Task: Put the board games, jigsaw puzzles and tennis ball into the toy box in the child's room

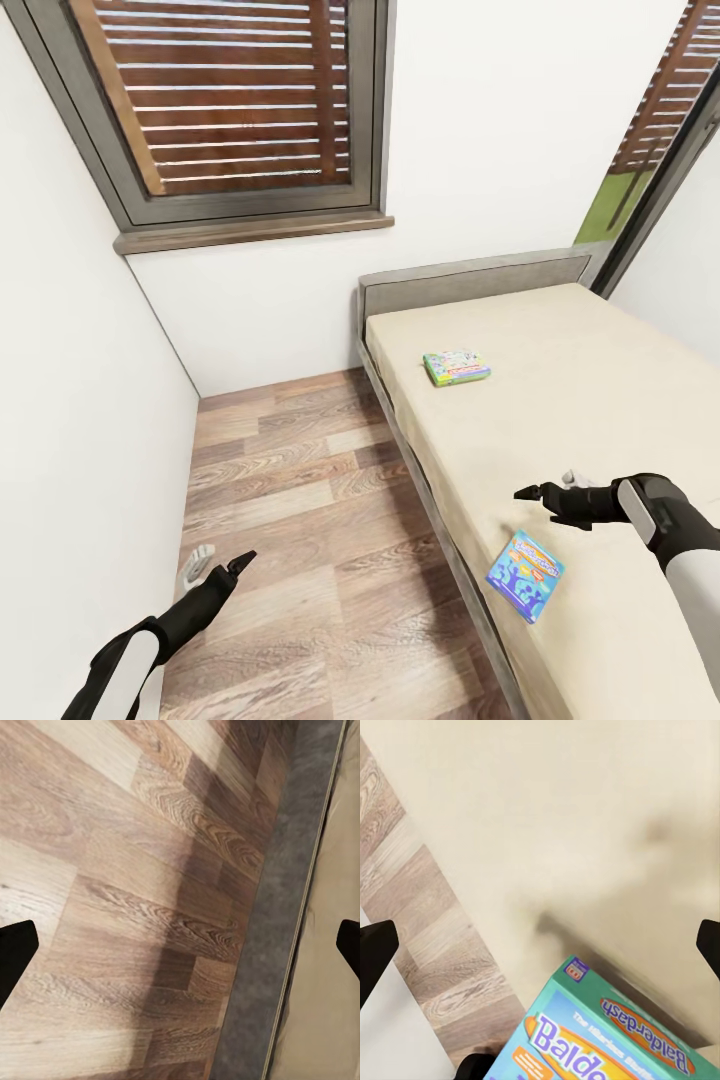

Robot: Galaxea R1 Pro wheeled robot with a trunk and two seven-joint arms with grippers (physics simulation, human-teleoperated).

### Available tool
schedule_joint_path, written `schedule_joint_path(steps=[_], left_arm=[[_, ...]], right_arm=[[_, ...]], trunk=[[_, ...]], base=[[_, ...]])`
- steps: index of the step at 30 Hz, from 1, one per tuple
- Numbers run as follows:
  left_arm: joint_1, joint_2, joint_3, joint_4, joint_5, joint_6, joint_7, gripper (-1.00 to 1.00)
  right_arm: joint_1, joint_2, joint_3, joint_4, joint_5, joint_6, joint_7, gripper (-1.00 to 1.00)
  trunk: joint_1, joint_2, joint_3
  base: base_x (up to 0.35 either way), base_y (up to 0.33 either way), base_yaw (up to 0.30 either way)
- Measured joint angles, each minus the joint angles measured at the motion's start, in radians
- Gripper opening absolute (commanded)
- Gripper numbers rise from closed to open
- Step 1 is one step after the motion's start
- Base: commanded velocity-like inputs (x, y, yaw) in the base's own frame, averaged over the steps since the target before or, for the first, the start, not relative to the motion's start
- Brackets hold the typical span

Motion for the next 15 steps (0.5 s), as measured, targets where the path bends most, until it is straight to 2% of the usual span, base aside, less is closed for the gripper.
schedule_joint_path(steps=[15], left_arm=[[0.000,0.000,0.000,0.000,0.000,0.000,0.000,1.00]], right_arm=[[0.000,0.000,0.000,0.000,0.000,0.000,0.000,1.00]], trunk=[[0.000,0.000,0.000]], base=[[0.000,0.000,0.000]])
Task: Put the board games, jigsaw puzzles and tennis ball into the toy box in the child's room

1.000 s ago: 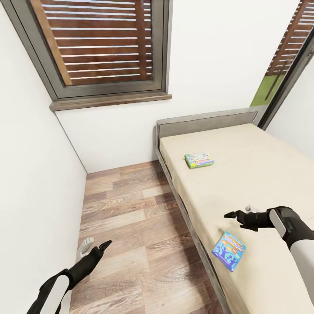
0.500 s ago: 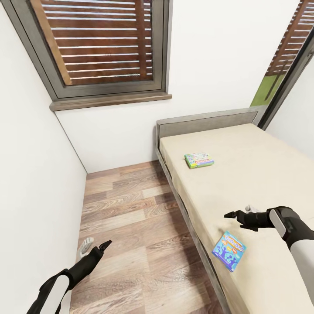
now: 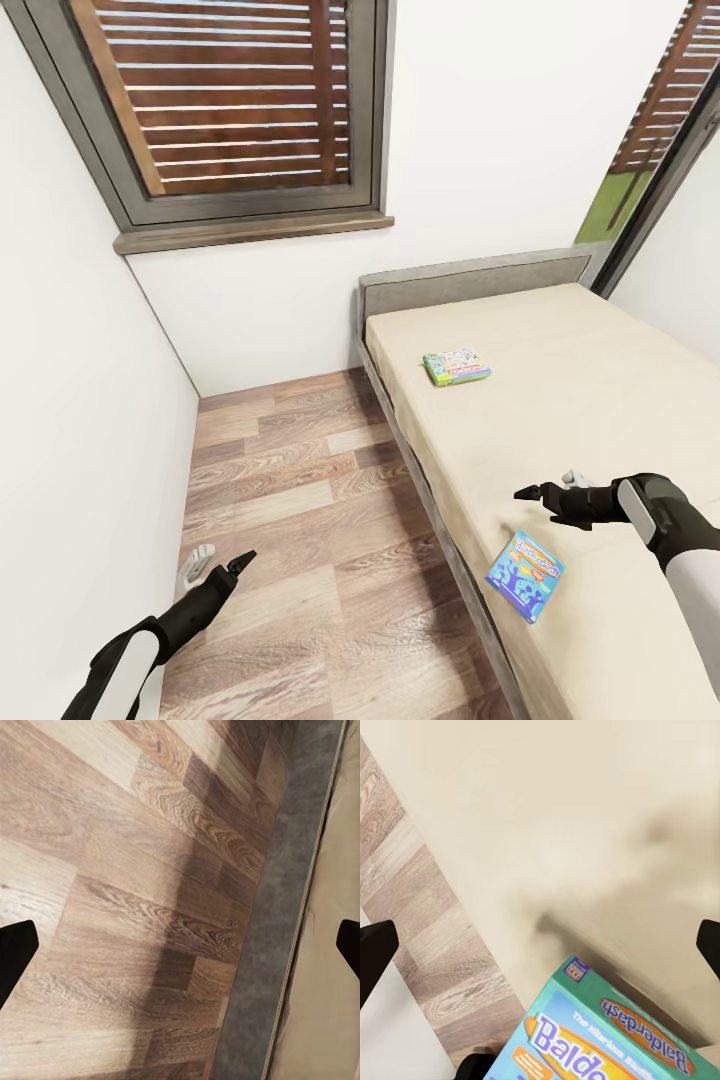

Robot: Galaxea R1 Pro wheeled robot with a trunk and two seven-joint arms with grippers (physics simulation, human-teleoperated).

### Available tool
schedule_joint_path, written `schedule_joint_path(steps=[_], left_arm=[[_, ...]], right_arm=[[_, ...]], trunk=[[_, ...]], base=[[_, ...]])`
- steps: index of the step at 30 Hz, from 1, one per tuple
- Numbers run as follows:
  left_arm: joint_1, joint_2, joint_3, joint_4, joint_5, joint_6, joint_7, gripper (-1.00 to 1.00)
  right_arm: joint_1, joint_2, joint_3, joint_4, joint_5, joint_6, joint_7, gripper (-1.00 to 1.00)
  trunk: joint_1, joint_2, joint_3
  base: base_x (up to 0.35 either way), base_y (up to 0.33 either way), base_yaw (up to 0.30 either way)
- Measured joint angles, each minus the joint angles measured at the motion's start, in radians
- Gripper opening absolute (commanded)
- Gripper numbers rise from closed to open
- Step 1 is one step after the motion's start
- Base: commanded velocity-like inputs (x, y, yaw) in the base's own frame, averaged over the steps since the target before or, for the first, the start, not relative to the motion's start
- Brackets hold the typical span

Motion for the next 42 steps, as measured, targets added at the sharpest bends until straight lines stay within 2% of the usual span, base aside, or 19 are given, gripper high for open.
schedule_joint_path(steps=[6,21,31,42], left_arm=[[0.002,0.002,0.004,-0.002,0.000,0.002,0.002,1.00],[0.000,-0.008,0.010,-0.009,0.080,0.002,0.003,1.00],[-0.004,-0.014,0.007,0.005,0.086,0.003,0.004,1.00],[-0.010,-0.020,0.006,0.028,0.085,0.002,0.005,1.00]], right_arm=[[-0.003,0.000,0.002,0.009,0.000,0.000,0.000,1.00],[-0.011,-0.010,-0.006,0.020,0.000,-0.071,-0.004,1.00],[-0.009,-0.015,-0.007,-0.015,0.001,-0.127,-0.006,1.00],[-0.008,-0.017,-0.009,-0.028,0.001,-0.131,-0.006,1.00]], trunk=[[0.000,0.000,0.000],[0.000,0.000,0.000],[0.000,0.000,0.000],[0.000,0.000,0.000]], base=[[0.000,0.000,0.000],[0.000,0.000,0.000],[0.000,0.000,0.000],[0.000,0.000,0.000]])
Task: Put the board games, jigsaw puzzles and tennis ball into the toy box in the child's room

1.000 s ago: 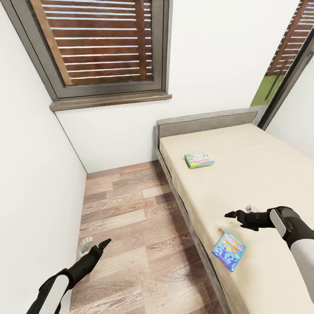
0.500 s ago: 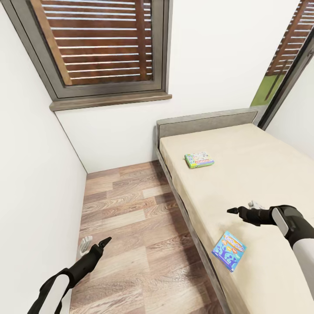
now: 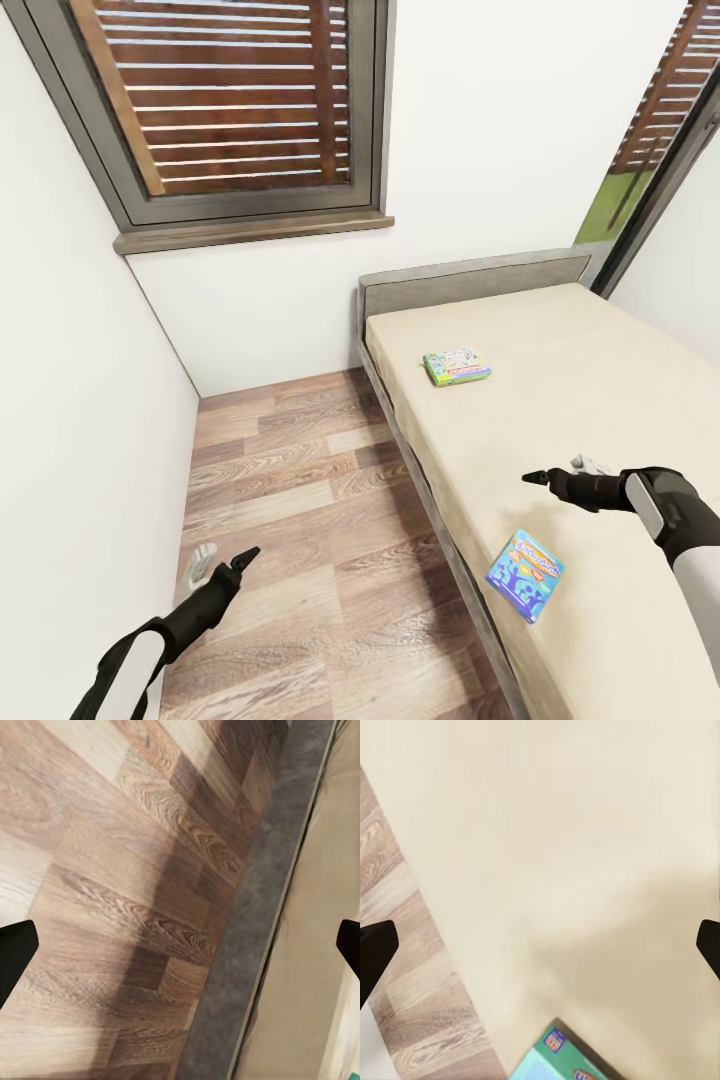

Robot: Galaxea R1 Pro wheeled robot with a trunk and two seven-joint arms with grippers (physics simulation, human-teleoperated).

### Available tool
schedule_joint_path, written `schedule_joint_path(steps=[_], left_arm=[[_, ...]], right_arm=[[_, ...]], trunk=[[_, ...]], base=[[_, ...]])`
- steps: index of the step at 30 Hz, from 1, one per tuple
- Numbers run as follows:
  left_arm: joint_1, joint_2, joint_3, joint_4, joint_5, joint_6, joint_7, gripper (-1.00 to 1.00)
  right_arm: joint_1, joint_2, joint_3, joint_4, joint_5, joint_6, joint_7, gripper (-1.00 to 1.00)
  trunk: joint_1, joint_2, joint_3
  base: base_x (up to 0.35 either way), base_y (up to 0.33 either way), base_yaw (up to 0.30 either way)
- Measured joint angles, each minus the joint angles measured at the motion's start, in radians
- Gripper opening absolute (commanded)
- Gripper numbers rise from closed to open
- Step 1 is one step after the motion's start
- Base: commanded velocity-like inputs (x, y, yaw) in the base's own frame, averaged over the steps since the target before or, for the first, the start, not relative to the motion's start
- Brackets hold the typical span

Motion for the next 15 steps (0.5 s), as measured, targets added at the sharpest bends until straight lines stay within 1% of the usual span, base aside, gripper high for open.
schedule_joint_path(steps=[10,12,15], left_arm=[[-0.007,-0.005,-0.004,0.033,0.000,-0.001,0.000,1.00],[-0.013,-0.007,-0.006,0.044,-0.001,-0.002,0.000,1.00],[-0.038,-0.014,-0.014,0.087,-0.002,-0.003,-0.003,1.00]], right_arm=[[0.000,-0.002,-0.002,-0.022,0.000,0.000,0.000,1.00],[0.001,-0.002,-0.002,-0.031,0.000,0.000,0.000,1.00],[0.008,-0.002,-0.002,-0.063,-0.002,0.002,0.000,1.00]], trunk=[[0.000,0.000,0.000],[0.000,0.000,0.000],[0.000,0.000,0.000]], base=[[0.000,0.000,0.000],[0.000,0.000,0.000],[0.000,0.000,0.000]])
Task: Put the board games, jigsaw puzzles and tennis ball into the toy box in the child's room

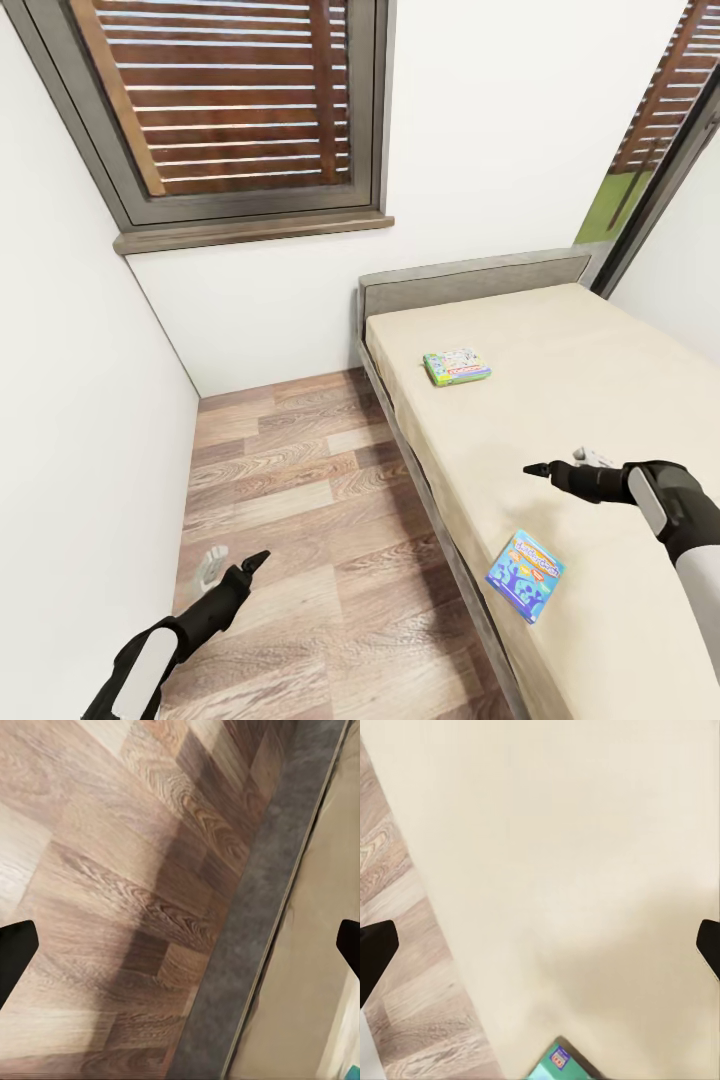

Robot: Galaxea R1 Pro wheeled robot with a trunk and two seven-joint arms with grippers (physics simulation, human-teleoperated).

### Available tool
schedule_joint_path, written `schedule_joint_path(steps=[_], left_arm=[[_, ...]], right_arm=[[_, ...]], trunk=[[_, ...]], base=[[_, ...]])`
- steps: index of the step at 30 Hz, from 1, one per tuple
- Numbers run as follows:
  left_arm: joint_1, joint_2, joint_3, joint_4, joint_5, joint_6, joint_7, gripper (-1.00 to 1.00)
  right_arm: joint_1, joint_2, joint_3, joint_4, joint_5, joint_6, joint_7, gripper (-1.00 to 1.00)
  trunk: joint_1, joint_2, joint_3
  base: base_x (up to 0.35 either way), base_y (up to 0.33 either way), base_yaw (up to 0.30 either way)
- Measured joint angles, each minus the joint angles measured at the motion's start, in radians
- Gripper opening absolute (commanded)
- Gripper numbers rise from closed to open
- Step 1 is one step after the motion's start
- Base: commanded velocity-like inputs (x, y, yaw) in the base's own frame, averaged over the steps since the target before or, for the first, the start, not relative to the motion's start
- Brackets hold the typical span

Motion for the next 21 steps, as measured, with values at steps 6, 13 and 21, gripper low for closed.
schedule_joint_path(steps=[6,13,21], left_arm=[[-0.028,-0.006,-0.006,0.056,-0.002,-0.003,-0.018,1.00],[-0.043,-0.008,-0.021,0.086,-0.005,-0.005,-0.057,1.00],[-0.058,-0.001,-0.103,0.122,-0.022,-0.008,-0.146,1.00]], right_arm=[[0.018,0.000,-0.002,-0.057,-0.002,0.003,0.000,1.00],[0.043,0.000,-0.007,-0.131,-0.004,0.007,0.000,1.00],[0.084,0.000,-0.050,-0.238,-0.005,0.023,-0.001,1.00]], trunk=[[0.000,0.000,0.000],[0.000,0.000,0.001],[0.000,0.000,0.003]], base=[[0.000,0.000,0.000],[0.000,0.000,-0.063],[0.000,0.000,-0.189]])
